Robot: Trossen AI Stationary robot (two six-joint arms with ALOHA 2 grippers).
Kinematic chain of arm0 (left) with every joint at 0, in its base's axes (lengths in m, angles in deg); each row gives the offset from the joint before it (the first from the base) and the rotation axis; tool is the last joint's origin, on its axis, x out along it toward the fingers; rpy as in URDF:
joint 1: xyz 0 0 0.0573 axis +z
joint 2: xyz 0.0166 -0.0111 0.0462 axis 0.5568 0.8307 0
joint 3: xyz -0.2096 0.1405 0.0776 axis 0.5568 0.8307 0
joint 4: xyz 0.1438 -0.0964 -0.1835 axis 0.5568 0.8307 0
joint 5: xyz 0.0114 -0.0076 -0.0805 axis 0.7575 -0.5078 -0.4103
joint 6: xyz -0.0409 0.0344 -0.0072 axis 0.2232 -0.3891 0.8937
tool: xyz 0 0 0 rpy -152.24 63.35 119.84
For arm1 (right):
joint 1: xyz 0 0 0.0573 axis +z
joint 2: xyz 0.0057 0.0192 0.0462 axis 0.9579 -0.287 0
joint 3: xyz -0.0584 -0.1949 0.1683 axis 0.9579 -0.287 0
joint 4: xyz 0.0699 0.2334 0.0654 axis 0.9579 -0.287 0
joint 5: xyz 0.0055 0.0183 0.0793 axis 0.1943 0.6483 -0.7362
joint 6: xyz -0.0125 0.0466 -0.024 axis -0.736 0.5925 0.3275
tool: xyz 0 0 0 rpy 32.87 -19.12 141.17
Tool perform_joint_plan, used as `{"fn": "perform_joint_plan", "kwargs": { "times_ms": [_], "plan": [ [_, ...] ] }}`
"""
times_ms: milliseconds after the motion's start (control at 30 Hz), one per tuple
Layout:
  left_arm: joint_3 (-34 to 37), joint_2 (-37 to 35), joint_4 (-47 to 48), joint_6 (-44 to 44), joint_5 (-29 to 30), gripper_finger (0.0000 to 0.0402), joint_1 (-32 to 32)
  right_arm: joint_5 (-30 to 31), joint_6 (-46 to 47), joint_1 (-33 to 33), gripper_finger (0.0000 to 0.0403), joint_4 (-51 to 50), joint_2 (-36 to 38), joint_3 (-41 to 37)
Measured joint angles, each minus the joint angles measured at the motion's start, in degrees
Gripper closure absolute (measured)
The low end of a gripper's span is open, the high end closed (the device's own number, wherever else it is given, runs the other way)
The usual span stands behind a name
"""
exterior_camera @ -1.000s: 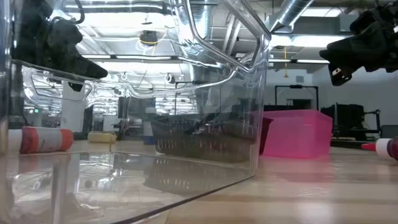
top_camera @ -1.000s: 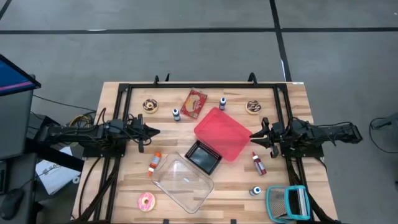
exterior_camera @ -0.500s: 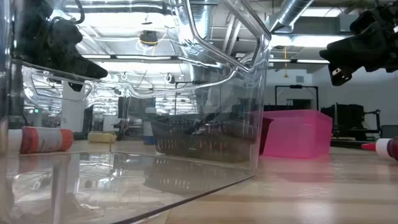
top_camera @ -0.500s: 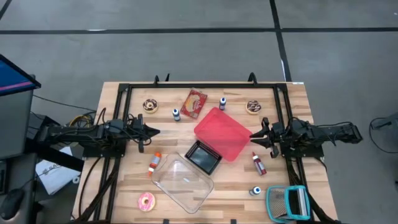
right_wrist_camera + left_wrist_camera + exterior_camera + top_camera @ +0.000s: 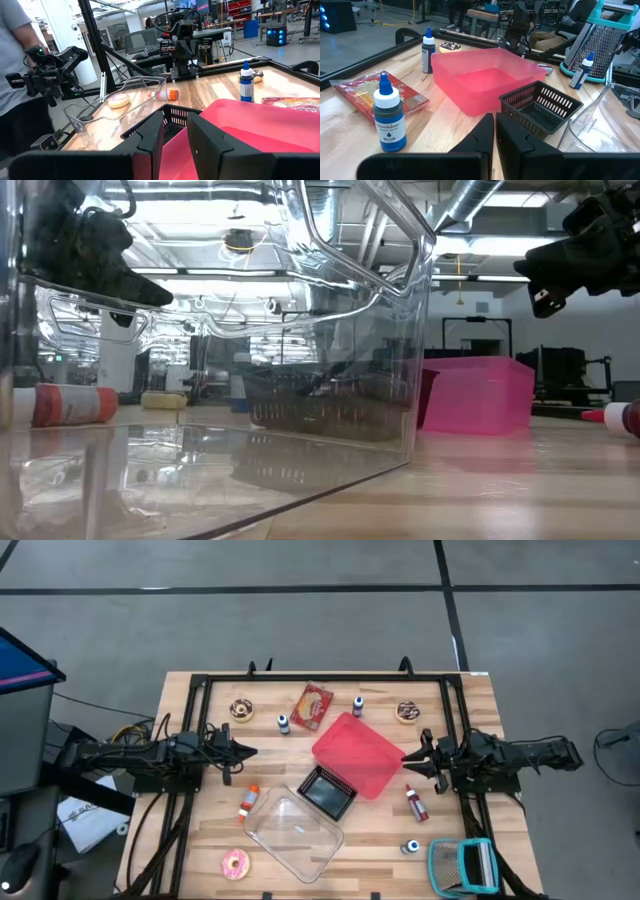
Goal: Pick & Place Food Item
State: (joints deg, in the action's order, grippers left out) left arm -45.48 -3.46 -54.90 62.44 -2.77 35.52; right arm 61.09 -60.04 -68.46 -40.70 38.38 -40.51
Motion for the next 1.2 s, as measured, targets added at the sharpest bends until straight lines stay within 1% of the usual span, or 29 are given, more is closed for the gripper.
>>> {"fn": "perform_joint_plan", "kwargs": {
  "times_ms": [100,200,233,267,333,400,433,500,567,733,833,900,933,1033,1100,1200],
  "plan": [
    [0.02,0.01,-1.34,-0.01,0.00,0.0389,0.01,0.00,0.00,-0.01,0.0321,0.01,0.00,0.00],
    [0.00,-0.02,-6.24,0.57,0.02,0.0389,-0.01,0.01,0.00,-0.01,0.0321,-0.01,-0.01,0.00],
    [0.02,-0.02,-7.89,2.60,0.14,0.0389,0.01,0.02,0.00,-0.02,0.0321,-0.01,0.00,0.00],
    [0.00,0.01,-9.40,5.71,0.88,0.0389,-0.02,0.02,0.00,-0.02,0.0321,-0.01,0.00,0.00],
    [0.00,-0.02,-11.27,15.30,4.53,0.0389,-0.02,0.00,0.00,-0.02,0.0321,0.00,0.00,0.00],
    [0.00,0.02,-10.60,26.00,8.52,0.0389,-0.02,0.00,0.00,-0.02,0.0321,0.00,0.00,0.00],
    [0.00,0.05,-10.13,30.94,9.56,0.0389,-0.01,0.01,0.00,-0.01,0.0321,-0.01,-0.01,0.00],
    [0.00,0.05,-10.03,39.45,10.01,0.0389,-0.02,0.01,0.00,0.00,0.0321,-0.01,-0.02,0.00],
    [0.00,0.05,-10.14,43.90,10.03,0.0389,-0.02,0.02,0.00,-0.01,0.0321,-0.01,-0.02,0.00],
    [0.00,0.03,-12.96,45.14,9.55,0.0389,-0.02,0.00,0.00,0.00,0.0321,0.01,-0.02,0.00],
    [0.00,0.48,-16.53,45.14,9.72,0.0389,-0.02,0.01,-0.01,0.00,0.0321,0.01,-0.01,0.00],
    [0.00,1.17,-19.70,45.17,11.67,0.0389,-0.02,0.02,0.22,-0.03,0.0321,0.62,-0.02,0.00],
    [0.02,1.70,-21.99,45.17,13.24,0.0389,-0.02,0.04,1.78,-0.07,0.0321,2.09,-0.04,0.00],
    [0.02,3.58,-29.43,45.13,17.27,0.0389,-0.02,0.05,9.55,-0.04,0.0321,5.37,0.23,0.00],
    [0.02,5.55,-35.18,44.75,19.45,0.0389,-0.02,0.28,10.24,-0.31,0.0321,10.01,0.35,0.00],
    [0.01,8.84,-43.76,41.76,21.71,0.0389,-0.02,0.42,10.46,-0.83,0.0321,16.92,0.09,0.00]
  ]
}}
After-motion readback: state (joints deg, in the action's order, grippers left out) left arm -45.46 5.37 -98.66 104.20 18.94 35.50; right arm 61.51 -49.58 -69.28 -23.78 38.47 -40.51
